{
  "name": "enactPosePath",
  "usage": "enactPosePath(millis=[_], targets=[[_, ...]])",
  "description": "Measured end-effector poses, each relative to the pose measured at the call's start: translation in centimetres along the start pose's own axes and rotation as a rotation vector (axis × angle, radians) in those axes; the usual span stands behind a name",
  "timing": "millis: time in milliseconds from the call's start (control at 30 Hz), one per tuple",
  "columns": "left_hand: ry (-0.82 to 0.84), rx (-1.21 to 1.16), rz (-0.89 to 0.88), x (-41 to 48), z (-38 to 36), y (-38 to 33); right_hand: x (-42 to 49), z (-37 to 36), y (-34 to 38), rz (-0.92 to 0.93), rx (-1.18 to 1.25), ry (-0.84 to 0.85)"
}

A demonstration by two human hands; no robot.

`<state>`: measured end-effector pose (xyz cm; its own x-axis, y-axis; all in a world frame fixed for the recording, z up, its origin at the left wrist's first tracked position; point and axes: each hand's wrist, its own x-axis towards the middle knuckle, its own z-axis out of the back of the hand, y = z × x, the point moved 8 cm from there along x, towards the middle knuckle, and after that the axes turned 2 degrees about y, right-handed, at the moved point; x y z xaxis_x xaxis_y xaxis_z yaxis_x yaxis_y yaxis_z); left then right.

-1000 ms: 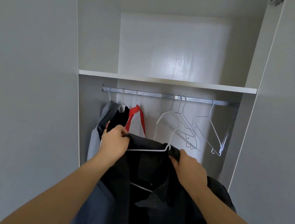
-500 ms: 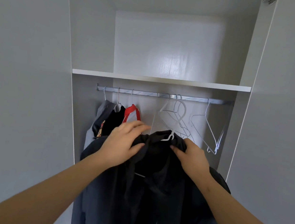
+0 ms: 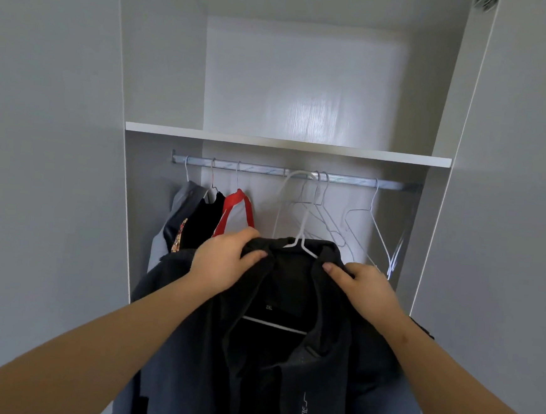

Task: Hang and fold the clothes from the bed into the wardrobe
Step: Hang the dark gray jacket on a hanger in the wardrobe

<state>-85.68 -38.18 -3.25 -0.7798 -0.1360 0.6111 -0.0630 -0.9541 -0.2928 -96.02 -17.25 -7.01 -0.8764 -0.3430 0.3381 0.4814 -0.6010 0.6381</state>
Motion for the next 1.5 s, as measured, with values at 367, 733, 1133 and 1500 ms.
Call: enactPosePath(millis=[367, 733, 1133, 1500], targets=[[0.102, -0.311, 0.301, -0.9, -3.1, 4.8, -1.8, -2.8, -5.1, -0.477, 0.437, 0.230], [0.092, -0.551, 0.551, -0.6, -5.9, 7.4, -1.8, -6.7, -3.9, -0.587, 0.656, 0.350], [-0.075, -0.609, 0.685, 2.0, -7.2, 14.3, 3.9, -15.9, 2.0, -0.591, 0.861, 0.346], [0.014, -0.508, 0.562, 13.3, -9.9, 22.7, 18.1, -20.1, 4.1, -0.592, 0.625, 0.177]])
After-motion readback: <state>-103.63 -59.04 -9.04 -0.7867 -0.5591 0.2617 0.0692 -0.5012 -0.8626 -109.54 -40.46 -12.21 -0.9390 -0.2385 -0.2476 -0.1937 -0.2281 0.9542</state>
